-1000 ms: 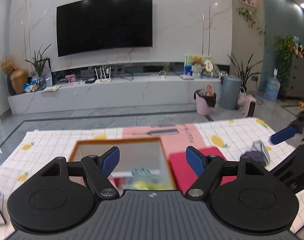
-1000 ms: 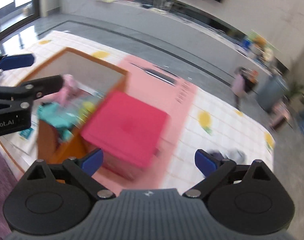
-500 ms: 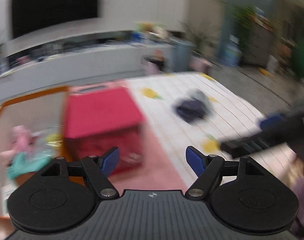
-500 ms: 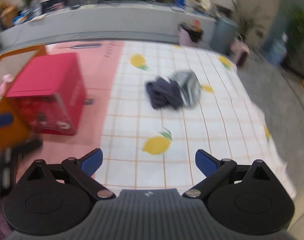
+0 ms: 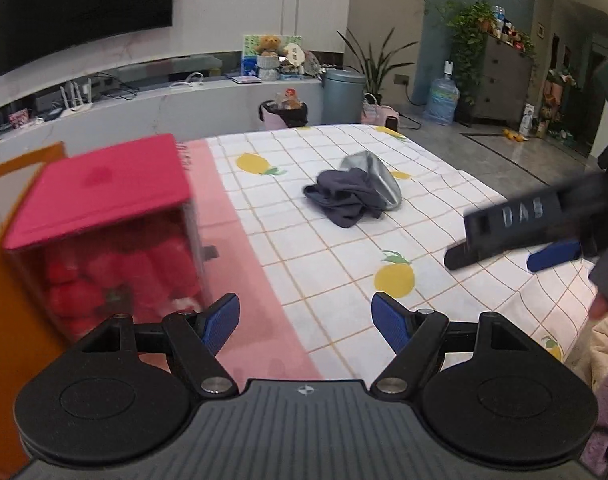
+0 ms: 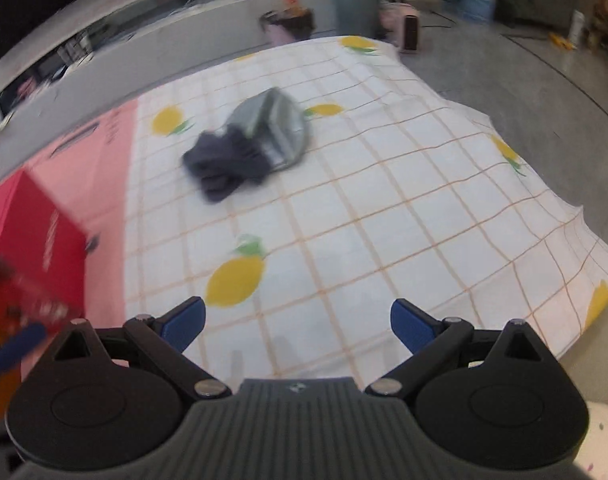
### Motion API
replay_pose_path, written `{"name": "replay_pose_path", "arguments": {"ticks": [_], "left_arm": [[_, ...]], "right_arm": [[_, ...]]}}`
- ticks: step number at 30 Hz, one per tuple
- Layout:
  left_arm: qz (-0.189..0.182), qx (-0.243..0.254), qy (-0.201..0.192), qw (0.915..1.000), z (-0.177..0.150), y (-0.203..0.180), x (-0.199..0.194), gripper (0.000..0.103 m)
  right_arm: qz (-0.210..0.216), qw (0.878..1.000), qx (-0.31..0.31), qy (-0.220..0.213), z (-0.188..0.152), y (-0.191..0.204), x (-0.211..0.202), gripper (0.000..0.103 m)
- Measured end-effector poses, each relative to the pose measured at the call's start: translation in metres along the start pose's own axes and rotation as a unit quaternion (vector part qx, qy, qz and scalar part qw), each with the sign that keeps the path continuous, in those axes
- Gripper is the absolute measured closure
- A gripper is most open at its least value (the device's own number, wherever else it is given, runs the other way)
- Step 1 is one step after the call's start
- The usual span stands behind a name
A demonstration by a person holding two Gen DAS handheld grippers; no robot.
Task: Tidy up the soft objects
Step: 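Move both tools back from the box toward the navy cloth and grey cap, then grasp the navy cloth with the left tool and lift it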
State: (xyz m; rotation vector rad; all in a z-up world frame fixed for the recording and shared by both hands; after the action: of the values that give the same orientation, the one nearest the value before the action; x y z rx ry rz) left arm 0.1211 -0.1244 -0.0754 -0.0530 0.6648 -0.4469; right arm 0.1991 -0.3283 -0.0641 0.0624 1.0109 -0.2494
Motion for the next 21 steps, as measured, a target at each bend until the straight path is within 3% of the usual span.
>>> {"name": "replay_pose_path", "arguments": {"ticks": [3,6,13,21], "left_arm": [[-0.014,0.019,0.003,0.9997,-0.004,-0.003,0.015,0.015],[-0.011,0.043,-0.001,0.999,-0.006,-0.007,0.025,0.015],[-0.025,0.033,-0.014,0.9991,0.012,-0.006,0.052,0.015],[-0.021,0.03,-0.013,0.9992,0.027,-0.002,0.094,0.015]], "right_arm": [[0.022,0.999,0.041,-0.003,0.014,-0.01,0.014,0.006],[0.02,0.997,0.069,-0.034,0.03,-0.013,0.024,0.006],[0.008,0.997,0.064,-0.053,0.074,0.003,0.065,0.012],[0.006,0.998,0.044,-0.035,0.1,0.019,0.116,0.014]]}}
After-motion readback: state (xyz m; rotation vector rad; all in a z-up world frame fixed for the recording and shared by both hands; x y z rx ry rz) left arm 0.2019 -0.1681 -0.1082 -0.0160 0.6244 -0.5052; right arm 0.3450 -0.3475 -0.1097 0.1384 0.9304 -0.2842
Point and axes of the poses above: each gripper's, at about its wrist camera, not at the fingertips, and x roughly the way its jaws point, y to its left, z to its top, the point moved 2 cm from there along x, roughly the way its jaws point, and after that the axes turned 14 degrees about -z, right-handed, at the moved point
